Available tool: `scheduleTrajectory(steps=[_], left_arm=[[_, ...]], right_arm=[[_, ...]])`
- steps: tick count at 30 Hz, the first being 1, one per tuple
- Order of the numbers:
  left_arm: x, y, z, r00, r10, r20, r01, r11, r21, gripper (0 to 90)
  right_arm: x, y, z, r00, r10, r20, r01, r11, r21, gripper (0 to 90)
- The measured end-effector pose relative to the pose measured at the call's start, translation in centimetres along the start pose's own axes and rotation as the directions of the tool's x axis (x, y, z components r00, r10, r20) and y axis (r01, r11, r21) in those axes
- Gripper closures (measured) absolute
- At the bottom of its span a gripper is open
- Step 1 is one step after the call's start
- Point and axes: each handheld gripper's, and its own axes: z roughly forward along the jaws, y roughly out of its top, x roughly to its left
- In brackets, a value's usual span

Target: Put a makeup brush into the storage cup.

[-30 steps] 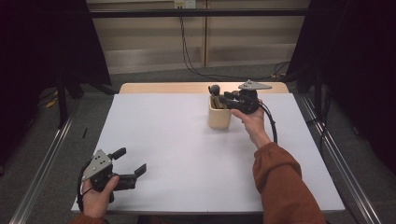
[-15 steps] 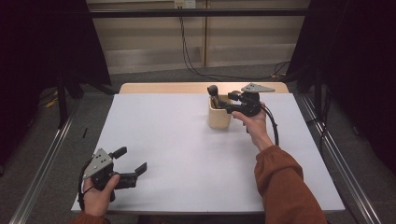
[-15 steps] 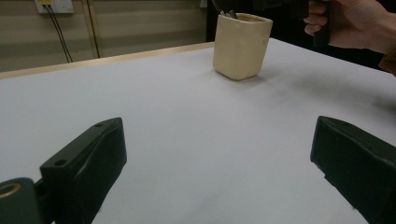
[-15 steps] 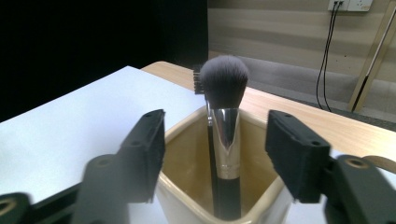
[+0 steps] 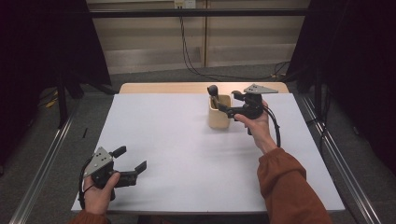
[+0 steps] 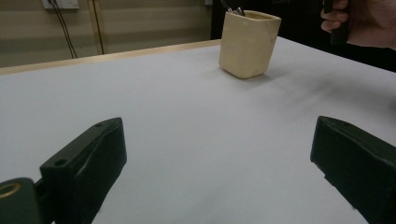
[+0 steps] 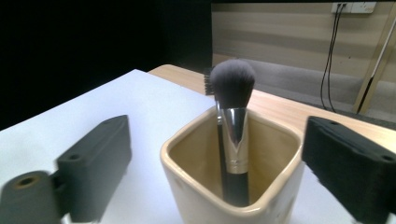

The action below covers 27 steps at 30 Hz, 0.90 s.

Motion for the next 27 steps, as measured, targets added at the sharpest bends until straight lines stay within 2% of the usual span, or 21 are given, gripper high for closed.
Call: scheduleTrajectory(steps=[5,9,14,18,25,27], left_arm=[[-0.2,-0.1,-0.3,1.0000,0.000,0.000,0.000,1.0000,-0.005,3.6],[-0.1,-0.1,-0.6,1.0000,0.007,-0.001,-0.007,0.9999,-0.008,3.6],[-0.2,-0.1,-0.7,1.0000,0.008,0.004,-0.008,0.9999,-0.015,3.6],[-0.2,-0.1,-0.6,1.0000,0.001,0.003,-0.001,0.9999,-0.015,3.6],[-0.2,0.0,-0.5,1.0000,0.004,0.007,-0.004,0.9999,-0.016,3.6],[-0.2,0.0,-0.5,1.0000,0.005,0.006,-0.005,0.9999,-0.016,3.6]], right_arm=[[0.2,-0.6,-0.5,0.9999,0.001,-0.016,-0.001,1.000,0.008,0.6],[0.5,-0.7,-1.1,0.9999,0.005,-0.013,-0.005,1.000,0.010,0.7],[1.1,-0.7,-2.1,1.0000,0.009,0.004,-0.009,1.000,0.002,0.9],[1.4,-1.1,-2.8,0.9995,-0.017,0.025,0.017,1.000,0.011,1.1],[1.5,-1.5,-4.4,0.9994,-0.005,0.033,0.005,1.000,-0.009,1.0],[1.7,-1.6,-4.8,0.9989,-0.021,0.042,0.021,1.000,-0.005,0.9]])
